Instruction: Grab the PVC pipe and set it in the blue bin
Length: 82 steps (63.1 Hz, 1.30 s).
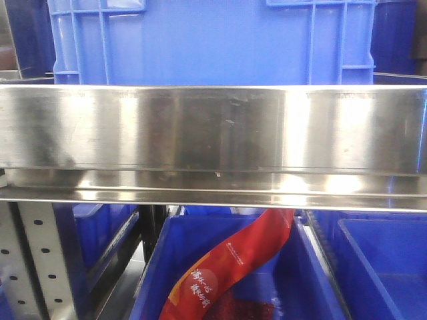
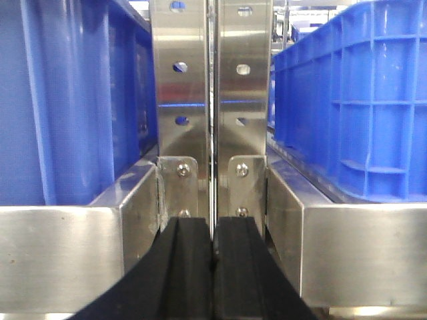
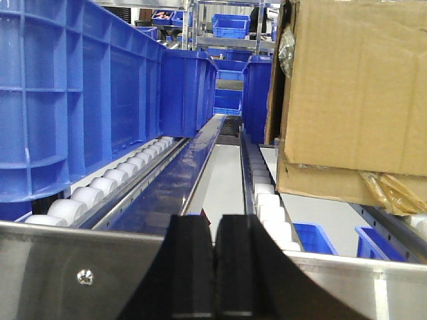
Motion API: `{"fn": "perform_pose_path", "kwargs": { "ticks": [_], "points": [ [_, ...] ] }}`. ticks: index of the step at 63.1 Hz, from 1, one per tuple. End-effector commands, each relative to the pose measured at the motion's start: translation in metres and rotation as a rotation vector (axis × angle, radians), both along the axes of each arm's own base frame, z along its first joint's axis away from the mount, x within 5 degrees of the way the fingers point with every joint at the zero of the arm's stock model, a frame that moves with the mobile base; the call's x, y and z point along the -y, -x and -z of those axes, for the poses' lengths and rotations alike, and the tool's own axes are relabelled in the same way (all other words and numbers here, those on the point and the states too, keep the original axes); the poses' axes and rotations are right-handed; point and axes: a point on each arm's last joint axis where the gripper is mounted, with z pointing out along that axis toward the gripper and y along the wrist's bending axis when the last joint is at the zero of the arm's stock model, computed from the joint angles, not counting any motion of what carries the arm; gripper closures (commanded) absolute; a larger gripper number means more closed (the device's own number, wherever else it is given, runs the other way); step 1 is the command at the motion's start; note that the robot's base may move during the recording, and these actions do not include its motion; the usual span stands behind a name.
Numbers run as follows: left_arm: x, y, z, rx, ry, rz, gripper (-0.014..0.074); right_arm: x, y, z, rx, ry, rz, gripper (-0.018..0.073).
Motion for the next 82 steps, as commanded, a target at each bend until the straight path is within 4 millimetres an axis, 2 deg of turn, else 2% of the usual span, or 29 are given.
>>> {"fn": "perform_pose_path", "kwargs": {
  "ticks": [1,16,82],
  "points": [
    [-0.0003,0.0008,-0.0036,0.035,0.022,-0.001,0.0708,-0.0001,0.0004,-0.0016,0.019,0.011,-0.001,0.0728],
    [-0.0002,0.0008,-0.0036,0.031,0.099,0.006,0.0708,-0.0001,0.0004,-0.0016,0.019,0.011,-0.001,0.0728],
    [-0.0002,0.0008,-0.0036,0.032,0.094,0.006,0.0708,-0.0001,0.0004,-0.0016,0.019,0.011,-0.001,0.0728]
  ]
}}
